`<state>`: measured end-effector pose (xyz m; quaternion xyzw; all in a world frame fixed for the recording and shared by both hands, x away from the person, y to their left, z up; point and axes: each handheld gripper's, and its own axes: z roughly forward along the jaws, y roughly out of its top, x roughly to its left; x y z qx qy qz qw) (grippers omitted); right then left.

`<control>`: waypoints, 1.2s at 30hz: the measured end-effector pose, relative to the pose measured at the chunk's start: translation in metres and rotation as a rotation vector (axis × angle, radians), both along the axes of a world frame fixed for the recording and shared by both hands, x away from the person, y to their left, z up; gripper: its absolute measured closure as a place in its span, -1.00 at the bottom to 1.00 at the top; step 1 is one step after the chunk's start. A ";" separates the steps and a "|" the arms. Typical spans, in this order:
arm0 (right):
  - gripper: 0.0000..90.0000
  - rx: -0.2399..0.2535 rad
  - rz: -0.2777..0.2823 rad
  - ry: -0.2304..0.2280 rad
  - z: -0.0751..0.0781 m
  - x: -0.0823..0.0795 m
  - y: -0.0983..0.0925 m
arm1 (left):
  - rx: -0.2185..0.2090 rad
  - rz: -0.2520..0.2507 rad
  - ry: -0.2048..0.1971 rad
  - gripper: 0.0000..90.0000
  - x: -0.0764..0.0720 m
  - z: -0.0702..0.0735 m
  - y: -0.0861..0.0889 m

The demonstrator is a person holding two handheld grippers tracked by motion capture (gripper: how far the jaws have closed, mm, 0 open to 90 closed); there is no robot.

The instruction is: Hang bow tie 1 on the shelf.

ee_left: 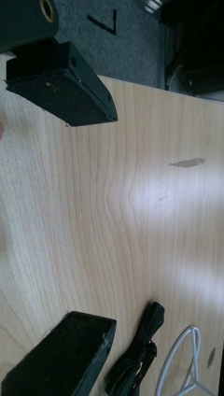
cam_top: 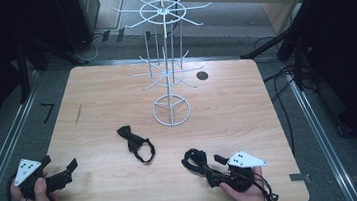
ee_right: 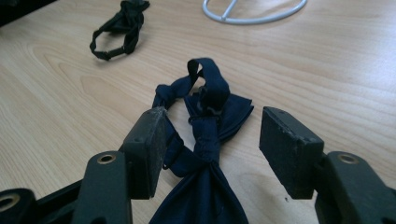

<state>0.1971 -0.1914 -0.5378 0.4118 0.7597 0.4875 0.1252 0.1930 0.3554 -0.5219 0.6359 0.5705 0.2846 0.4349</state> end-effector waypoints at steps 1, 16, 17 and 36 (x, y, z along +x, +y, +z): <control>-0.05 0.000 0.000 0.000 0.000 0.000 0.000 | 0.001 0.000 0.001 -0.91 0.000 0.000 0.000; 0.05 -0.112 0.028 0.035 -0.009 0.000 0.014 | 0.005 -0.003 0.003 -0.91 0.000 0.000 0.000; 0.05 -0.112 0.028 0.035 -0.009 0.000 0.014 | 0.005 -0.003 0.003 -0.91 0.000 0.000 0.000; 0.69 -0.120 0.020 0.062 -0.010 0.004 0.010 | 0.016 -0.003 0.000 -0.87 0.000 0.000 -0.001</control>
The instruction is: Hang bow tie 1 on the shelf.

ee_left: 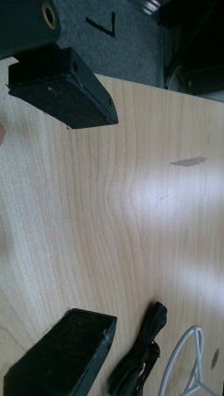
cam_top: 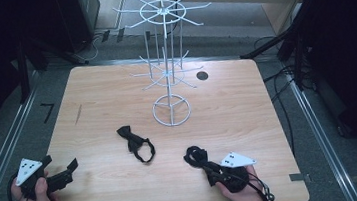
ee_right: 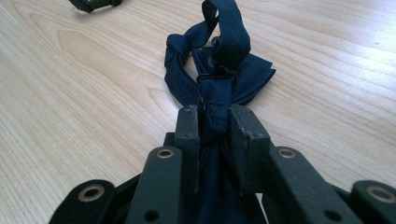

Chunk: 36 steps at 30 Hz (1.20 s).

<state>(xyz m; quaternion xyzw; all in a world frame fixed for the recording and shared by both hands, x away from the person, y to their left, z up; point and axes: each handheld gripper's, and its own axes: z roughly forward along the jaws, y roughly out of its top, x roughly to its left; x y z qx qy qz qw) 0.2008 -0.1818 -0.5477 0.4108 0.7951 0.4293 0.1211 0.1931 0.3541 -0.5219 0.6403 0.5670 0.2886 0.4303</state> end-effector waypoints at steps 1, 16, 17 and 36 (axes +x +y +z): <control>0.69 0.000 -0.004 -0.011 0.000 0.000 -0.001 | 0.000 0.000 0.000 -0.87 0.000 0.000 0.000; 0.69 0.089 -0.072 -0.069 0.015 0.000 -0.012 | 0.006 0.004 0.005 -0.87 0.000 0.000 -0.001; 0.69 0.089 -0.072 -0.069 0.015 0.000 -0.012 | 0.006 0.004 0.005 -0.87 0.000 0.000 -0.001; 0.69 0.117 -0.106 -0.137 0.042 0.002 -0.023 | 0.004 0.004 0.000 -0.87 0.000 0.000 0.000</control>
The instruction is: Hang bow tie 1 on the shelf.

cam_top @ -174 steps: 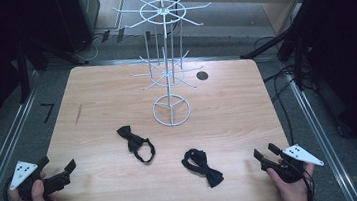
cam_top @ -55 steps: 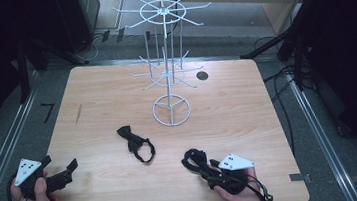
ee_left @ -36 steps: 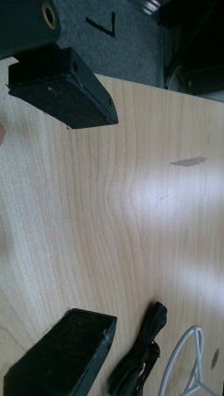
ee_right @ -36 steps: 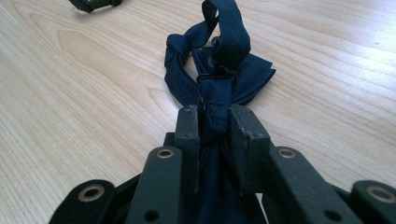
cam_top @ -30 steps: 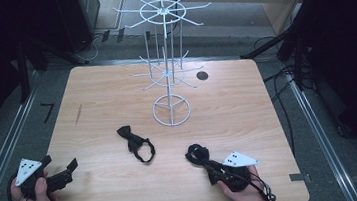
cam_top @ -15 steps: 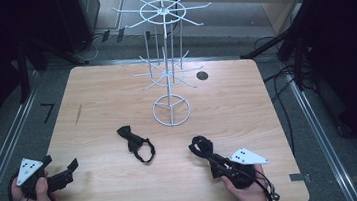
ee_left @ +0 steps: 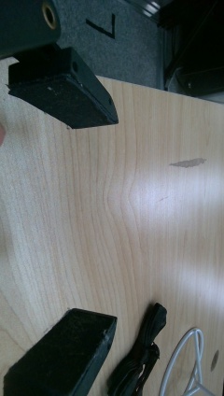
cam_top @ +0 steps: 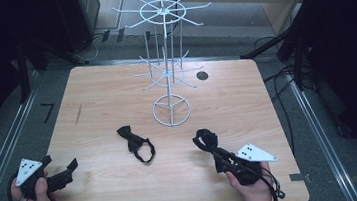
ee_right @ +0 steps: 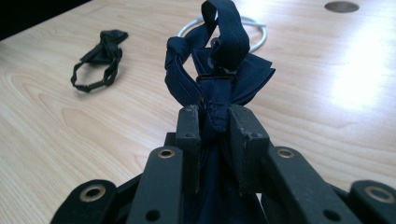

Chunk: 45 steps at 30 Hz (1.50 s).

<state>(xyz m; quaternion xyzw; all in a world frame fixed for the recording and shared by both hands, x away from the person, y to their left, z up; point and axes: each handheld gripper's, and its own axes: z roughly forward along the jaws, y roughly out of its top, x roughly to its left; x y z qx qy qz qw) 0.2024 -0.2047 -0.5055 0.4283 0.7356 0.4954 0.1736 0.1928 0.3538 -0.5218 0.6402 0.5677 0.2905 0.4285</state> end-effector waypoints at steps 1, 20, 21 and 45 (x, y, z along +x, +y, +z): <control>0.69 0.006 -0.005 -0.011 0.004 0.001 -0.001 | -0.001 0.001 0.001 -0.87 0.000 0.000 0.000; 0.69 0.040 -0.037 -0.077 0.036 0.015 -0.003 | -0.009 0.001 0.002 -0.87 0.001 0.000 0.000; 0.69 0.040 -0.037 -0.077 0.036 0.015 -0.003 | -0.009 0.001 0.002 -0.87 0.001 0.000 0.000; 0.68 0.084 -0.063 -0.149 0.068 0.029 -0.001 | -0.008 -0.003 0.004 -0.87 0.001 0.000 0.000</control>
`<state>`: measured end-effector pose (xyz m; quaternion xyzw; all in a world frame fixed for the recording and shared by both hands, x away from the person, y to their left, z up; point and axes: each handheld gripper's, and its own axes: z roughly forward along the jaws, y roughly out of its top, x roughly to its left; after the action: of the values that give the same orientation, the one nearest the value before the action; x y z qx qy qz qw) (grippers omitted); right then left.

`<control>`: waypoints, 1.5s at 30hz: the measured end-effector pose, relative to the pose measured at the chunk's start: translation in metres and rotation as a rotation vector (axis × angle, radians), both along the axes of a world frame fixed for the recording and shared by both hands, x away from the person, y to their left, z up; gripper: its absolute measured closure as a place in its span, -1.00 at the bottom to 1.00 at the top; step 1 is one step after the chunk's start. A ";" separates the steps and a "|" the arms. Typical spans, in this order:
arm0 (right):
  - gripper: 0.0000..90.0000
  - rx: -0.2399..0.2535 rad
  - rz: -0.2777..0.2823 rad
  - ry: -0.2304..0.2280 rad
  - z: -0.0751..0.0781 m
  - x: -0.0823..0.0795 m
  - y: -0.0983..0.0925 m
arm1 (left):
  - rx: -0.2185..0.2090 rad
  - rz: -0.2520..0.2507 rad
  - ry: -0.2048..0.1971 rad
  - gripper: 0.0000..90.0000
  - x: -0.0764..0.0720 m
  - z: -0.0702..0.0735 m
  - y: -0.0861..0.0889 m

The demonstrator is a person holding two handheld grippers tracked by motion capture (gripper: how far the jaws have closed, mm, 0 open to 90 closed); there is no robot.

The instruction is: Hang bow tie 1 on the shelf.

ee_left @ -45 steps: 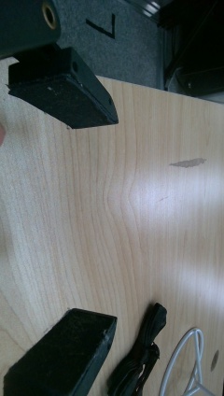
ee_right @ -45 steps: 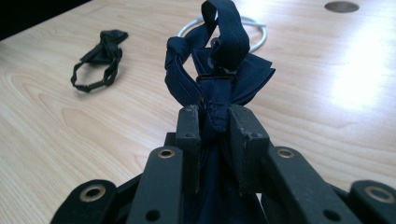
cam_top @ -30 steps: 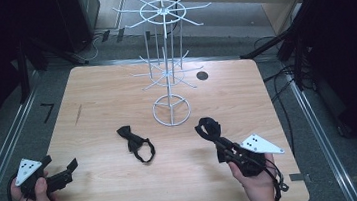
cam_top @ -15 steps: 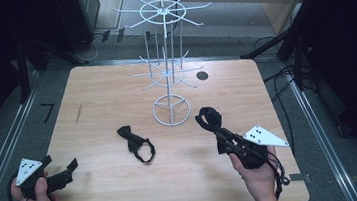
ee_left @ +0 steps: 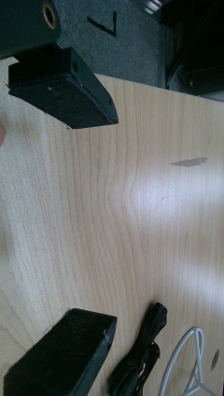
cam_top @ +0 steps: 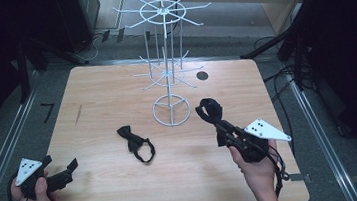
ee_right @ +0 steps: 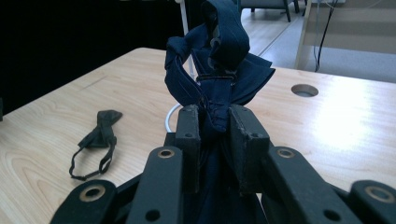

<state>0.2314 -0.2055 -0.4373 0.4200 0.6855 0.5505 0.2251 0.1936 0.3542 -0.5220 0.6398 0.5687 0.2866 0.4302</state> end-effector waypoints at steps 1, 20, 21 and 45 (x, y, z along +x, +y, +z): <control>0.68 0.000 -0.001 -0.005 0.001 0.000 0.000 | 0.001 0.000 0.001 -0.87 0.000 0.000 0.000; 0.68 0.015 0.011 -0.041 0.027 0.014 0.007 | 0.008 -0.003 0.008 -0.87 0.000 0.000 0.000; 0.68 0.019 0.010 -0.043 0.027 0.015 0.008 | 0.008 -0.004 0.008 -0.87 0.000 0.000 0.000; 0.68 0.067 -0.002 -0.034 0.032 0.033 0.014 | 0.006 -0.002 0.007 -0.87 0.000 0.000 0.000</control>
<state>0.2647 -0.1911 -0.4057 0.4186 0.6624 0.5798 0.2233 0.1940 0.3538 -0.5219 0.6427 0.5685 0.2856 0.4268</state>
